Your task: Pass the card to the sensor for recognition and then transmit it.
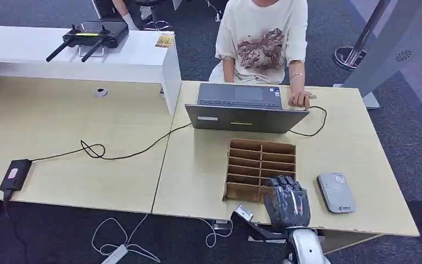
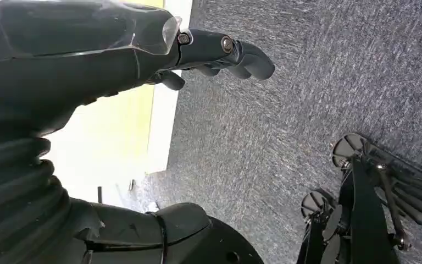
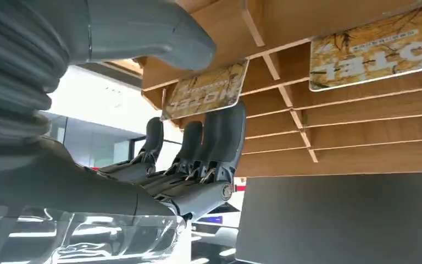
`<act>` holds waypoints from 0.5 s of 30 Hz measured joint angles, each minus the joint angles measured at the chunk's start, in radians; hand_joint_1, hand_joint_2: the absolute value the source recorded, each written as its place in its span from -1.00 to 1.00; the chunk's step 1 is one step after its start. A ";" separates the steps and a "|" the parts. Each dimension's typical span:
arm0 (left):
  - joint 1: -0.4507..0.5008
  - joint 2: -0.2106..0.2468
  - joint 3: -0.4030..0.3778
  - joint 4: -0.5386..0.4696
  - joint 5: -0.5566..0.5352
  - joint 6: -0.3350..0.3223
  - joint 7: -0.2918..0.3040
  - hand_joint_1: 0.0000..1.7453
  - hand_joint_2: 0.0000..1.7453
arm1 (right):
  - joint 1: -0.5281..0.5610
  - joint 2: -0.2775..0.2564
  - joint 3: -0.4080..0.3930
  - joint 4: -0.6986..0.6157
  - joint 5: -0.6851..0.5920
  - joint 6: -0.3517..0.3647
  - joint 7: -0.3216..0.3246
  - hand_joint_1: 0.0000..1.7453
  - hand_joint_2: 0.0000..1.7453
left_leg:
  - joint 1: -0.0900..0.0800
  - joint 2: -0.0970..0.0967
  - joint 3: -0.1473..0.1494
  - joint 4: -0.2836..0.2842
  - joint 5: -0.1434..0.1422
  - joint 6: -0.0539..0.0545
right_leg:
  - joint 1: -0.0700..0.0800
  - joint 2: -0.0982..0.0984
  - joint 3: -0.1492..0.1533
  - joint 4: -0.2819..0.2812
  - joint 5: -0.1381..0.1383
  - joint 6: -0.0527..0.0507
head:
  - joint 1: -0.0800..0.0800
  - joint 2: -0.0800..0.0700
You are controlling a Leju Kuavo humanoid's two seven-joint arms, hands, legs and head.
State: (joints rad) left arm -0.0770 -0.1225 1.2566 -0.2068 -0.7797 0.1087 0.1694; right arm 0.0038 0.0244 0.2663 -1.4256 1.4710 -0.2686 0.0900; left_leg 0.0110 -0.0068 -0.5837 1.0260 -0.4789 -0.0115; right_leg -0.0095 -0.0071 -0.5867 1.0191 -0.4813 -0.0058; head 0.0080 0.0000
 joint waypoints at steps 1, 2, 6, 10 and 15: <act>0.000 0.000 0.000 0.000 0.002 0.000 0.000 -1.00 1.00 | -0.002 0.000 0.000 0.002 0.000 0.001 0.000 0.08 1.00 | 0.000 0.000 0.000 0.000 0.000 0.000 | 0.000 0.000 0.000 0.000 0.000 0.000 | 0.000 0.000; 0.000 0.000 0.000 0.000 0.002 0.001 0.000 -1.00 1.00 | -0.003 0.000 0.000 0.003 0.000 0.001 0.000 0.06 1.00 | 0.000 0.000 0.000 0.000 0.000 0.000 | 0.000 0.000 0.000 0.000 0.000 0.000 | 0.000 0.000; 0.000 0.000 0.000 0.000 0.005 0.004 0.000 -1.00 1.00 | -0.008 0.003 0.000 0.008 0.000 0.002 0.000 0.16 1.00 | 0.000 0.000 0.000 0.000 0.000 0.000 | 0.000 0.000 0.000 0.000 0.000 0.000 | 0.000 0.000; 0.000 0.000 0.000 0.000 0.010 0.006 -0.001 -1.00 1.00 | -0.016 0.003 0.000 0.018 0.000 0.002 0.000 0.40 1.00 | 0.000 0.000 0.000 0.000 0.000 0.000 | 0.000 0.000 0.000 0.000 0.000 0.000 | 0.000 0.000; 0.000 0.000 0.000 0.000 0.013 0.007 -0.002 -1.00 1.00 | -0.026 0.003 0.000 0.029 0.000 0.002 0.000 0.60 1.00 | 0.000 0.000 0.000 0.000 0.000 0.000 | 0.000 0.000 0.000 0.000 0.000 0.000 | 0.000 0.000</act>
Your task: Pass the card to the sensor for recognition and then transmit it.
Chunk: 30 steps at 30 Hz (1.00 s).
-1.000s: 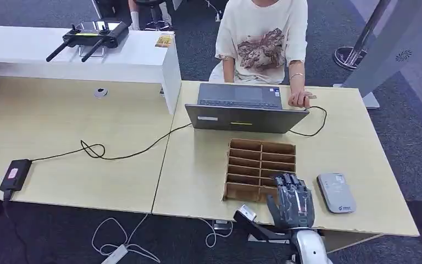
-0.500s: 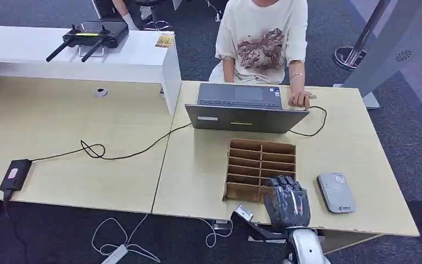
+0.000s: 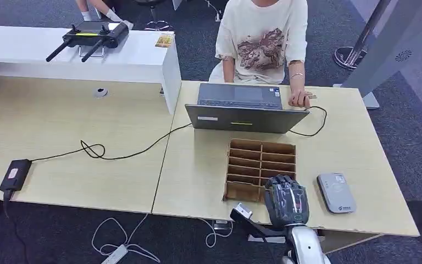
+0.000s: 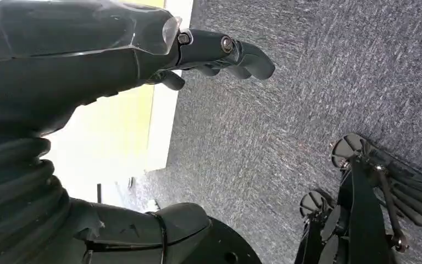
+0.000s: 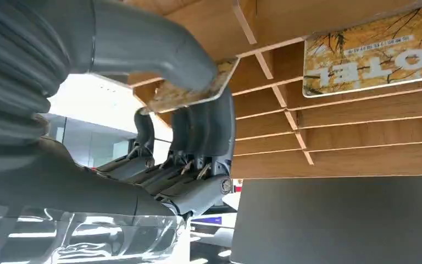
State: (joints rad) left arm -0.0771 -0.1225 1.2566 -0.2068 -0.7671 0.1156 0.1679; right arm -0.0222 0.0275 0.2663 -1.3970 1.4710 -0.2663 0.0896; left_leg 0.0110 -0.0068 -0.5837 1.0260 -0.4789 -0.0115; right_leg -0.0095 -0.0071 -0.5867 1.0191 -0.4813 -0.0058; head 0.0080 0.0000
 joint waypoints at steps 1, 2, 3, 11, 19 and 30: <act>0.000 0.000 0.000 0.000 0.000 0.000 0.000 -1.00 1.00 | 0.000 0.000 0.000 0.000 0.000 0.000 0.000 0.60 1.00 | 0.000 0.000 0.000 0.000 0.000 0.000 | 0.000 0.000 0.000 0.000 0.000 0.000 | 0.000 0.000; 0.000 0.000 0.000 0.000 0.000 0.000 0.000 -1.00 1.00 | 0.000 0.000 0.000 0.000 0.000 0.000 0.000 0.60 1.00 | 0.000 0.000 0.000 0.000 0.000 0.000 | 0.000 0.000 0.000 0.000 0.000 0.000 | 0.000 0.000; 0.000 0.000 0.000 0.000 0.000 0.000 0.000 -1.00 1.00 | 0.000 0.000 0.000 0.000 0.000 0.000 0.000 0.60 1.00 | 0.000 0.000 0.000 0.000 0.000 0.000 | 0.000 0.000 0.000 0.000 0.000 0.000 | 0.000 0.000; 0.000 0.000 0.000 0.000 0.001 0.003 0.000 -1.00 1.00 | -0.017 0.004 0.000 0.015 0.004 -0.004 0.000 1.00 1.00 | 0.000 0.000 0.000 0.000 0.000 0.000 | 0.000 0.000 0.000 0.000 0.000 0.000 | 0.000 0.000; 0.000 0.000 0.000 0.000 -0.002 0.003 0.000 -1.00 1.00 | -0.020 0.005 0.000 0.018 0.016 -0.011 0.000 0.98 1.00 | 0.000 0.000 0.000 0.000 0.000 0.000 | 0.000 0.000 0.000 0.000 0.000 0.000 | 0.000 0.000; 0.000 0.000 0.000 0.000 -0.005 0.003 0.000 -1.00 1.00 | -0.022 0.005 0.000 0.025 0.015 -0.031 -0.005 1.00 1.00 | 0.000 0.000 0.000 0.000 0.000 0.000 | 0.000 0.000 0.000 0.000 0.000 0.000 | 0.000 0.000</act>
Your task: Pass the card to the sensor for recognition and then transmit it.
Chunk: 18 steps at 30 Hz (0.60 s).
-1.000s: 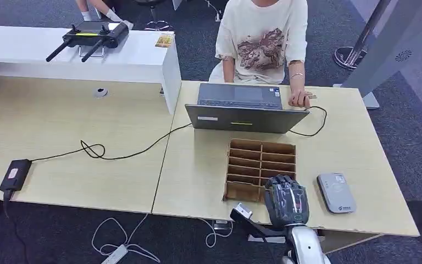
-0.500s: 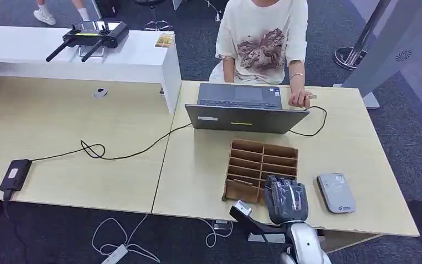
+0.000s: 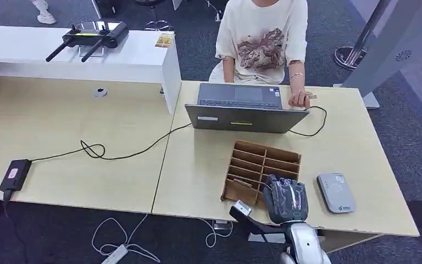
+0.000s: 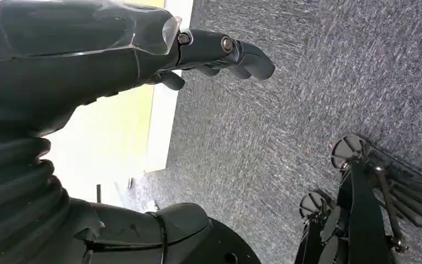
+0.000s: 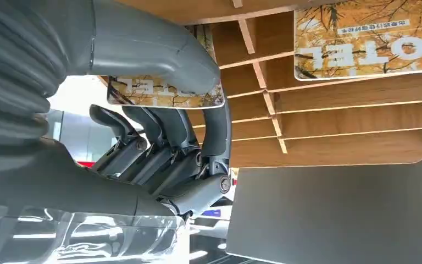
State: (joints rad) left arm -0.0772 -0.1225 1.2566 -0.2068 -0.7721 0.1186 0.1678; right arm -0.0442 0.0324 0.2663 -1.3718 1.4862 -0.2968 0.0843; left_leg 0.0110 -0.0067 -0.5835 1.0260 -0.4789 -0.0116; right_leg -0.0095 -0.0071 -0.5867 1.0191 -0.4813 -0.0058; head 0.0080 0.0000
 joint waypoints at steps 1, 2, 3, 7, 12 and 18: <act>0.000 0.000 0.000 0.000 0.000 0.000 0.000 -1.00 1.00 | 0.000 0.000 0.000 0.001 0.000 -0.001 -0.001 0.98 1.00 | 0.000 0.000 0.000 0.000 0.000 0.000 | 0.000 0.000 0.000 0.000 0.000 0.000 | 0.000 0.000; 0.000 0.000 0.000 0.000 0.000 0.000 0.000 -1.00 1.00 | 0.000 0.000 0.000 0.001 0.000 -0.002 -0.001 1.00 1.00 | 0.000 0.000 0.000 0.000 0.000 0.000 | 0.000 0.000 0.000 0.000 0.000 0.000 | 0.000 0.000; 0.000 0.000 0.000 0.000 0.000 0.001 0.000 -1.00 1.00 | 0.000 0.000 0.000 0.002 0.000 -0.005 -0.001 1.00 1.00 | 0.000 0.000 0.000 0.000 0.000 0.000 | 0.000 0.000 0.000 0.000 0.000 0.000 | 0.000 0.000; 0.000 0.000 0.000 0.000 0.000 0.004 0.000 -1.00 1.00 | 0.000 0.000 0.000 0.005 -0.001 -0.012 -0.003 1.00 1.00 | 0.000 0.000 0.000 0.000 0.000 0.000 | 0.000 0.000 0.000 0.000 0.000 0.000 | 0.000 0.000; 0.000 0.000 0.000 0.000 0.000 0.006 0.000 -1.00 1.00 | 0.000 0.000 0.000 0.005 -0.002 -0.019 -0.007 1.00 1.00 | 0.000 0.000 0.000 0.000 0.000 0.000 | 0.000 0.000 0.000 0.000 0.000 0.000 | 0.000 0.000; 0.000 0.000 0.000 0.000 0.000 0.006 0.001 -1.00 1.00 | 0.000 0.000 -0.001 0.005 -0.018 -0.030 -0.014 1.00 1.00 | 0.000 0.000 0.000 0.000 0.000 0.000 | 0.000 0.000 0.000 0.000 0.000 0.000 | 0.000 0.000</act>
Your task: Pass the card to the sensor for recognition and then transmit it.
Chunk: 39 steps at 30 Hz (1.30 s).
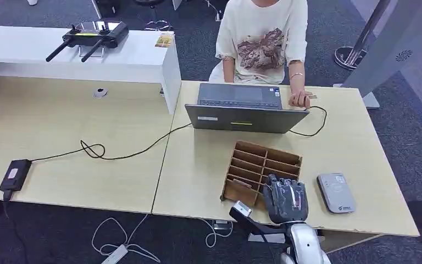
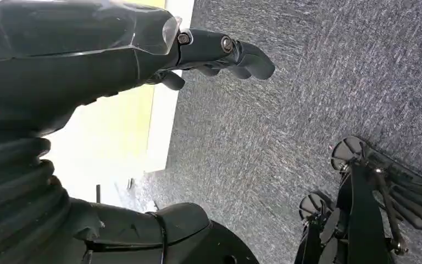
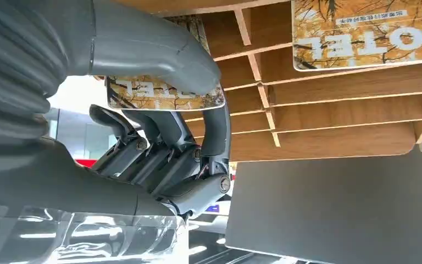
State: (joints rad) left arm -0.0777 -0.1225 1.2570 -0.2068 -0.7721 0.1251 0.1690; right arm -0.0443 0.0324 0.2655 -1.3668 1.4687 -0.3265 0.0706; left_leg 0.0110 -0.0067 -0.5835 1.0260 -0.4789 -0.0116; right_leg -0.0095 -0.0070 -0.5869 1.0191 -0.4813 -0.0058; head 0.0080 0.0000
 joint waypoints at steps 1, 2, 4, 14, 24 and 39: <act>0.000 0.000 0.000 0.000 0.000 0.000 0.000 -1.00 1.00 | 0.000 0.000 -0.001 0.000 0.000 -0.001 -0.002 1.00 1.00 | 0.000 0.000 0.000 0.000 0.000 0.000 | 0.000 0.000 0.000 0.000 0.000 0.000 | 0.000 0.000; 0.000 0.000 0.000 0.000 0.000 0.000 0.000 -1.00 1.00 | 0.000 0.000 -0.001 0.000 0.000 -0.002 -0.003 1.00 1.00 | 0.000 0.000 0.000 0.000 0.000 0.000 | 0.000 0.000 0.000 0.000 0.000 0.000 | 0.000 0.000; 0.000 0.000 0.000 0.000 -0.001 0.000 0.000 -1.00 1.00 | 0.000 0.000 -0.002 0.000 -0.001 -0.002 -0.008 1.00 1.00 | 0.000 0.000 0.000 0.000 0.000 0.000 | 0.000 0.000 0.000 0.000 0.000 0.000 | 0.000 0.000; 0.000 0.000 0.000 0.000 -0.005 0.000 0.001 -1.00 1.00 | 0.001 0.000 -0.006 -0.002 -0.024 -0.020 -0.035 1.00 1.00 | 0.000 0.000 0.000 0.000 0.000 0.000 | 0.000 0.000 0.000 0.000 0.000 0.000 | 0.000 0.000; -0.001 0.000 0.002 0.000 -0.006 0.002 0.001 -1.00 1.00 | 0.012 0.000 -0.025 -0.034 -0.256 -0.001 -0.162 1.00 1.00 | 0.000 0.000 0.000 0.000 0.000 0.000 | 0.000 0.000 0.000 0.000 0.000 0.000 | 0.000 0.000; -0.001 -0.001 0.010 0.000 0.002 0.008 -0.001 -1.00 1.00 | 0.050 0.000 -0.050 -0.094 -0.486 0.056 -0.273 1.00 1.00 | 0.000 0.001 0.000 0.000 0.000 0.000 | 0.000 0.001 0.000 0.000 0.000 0.000 | 0.000 0.000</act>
State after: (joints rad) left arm -0.0791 -0.1236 1.2665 -0.2068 -0.7706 0.1335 0.1679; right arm 0.0061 0.0328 0.2151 -1.4607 0.9831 -0.2701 -0.2025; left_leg 0.0110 -0.0061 -0.5836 1.0260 -0.4789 -0.0116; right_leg -0.0095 -0.0064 -0.5871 1.0190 -0.4813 -0.0058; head 0.0080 0.0000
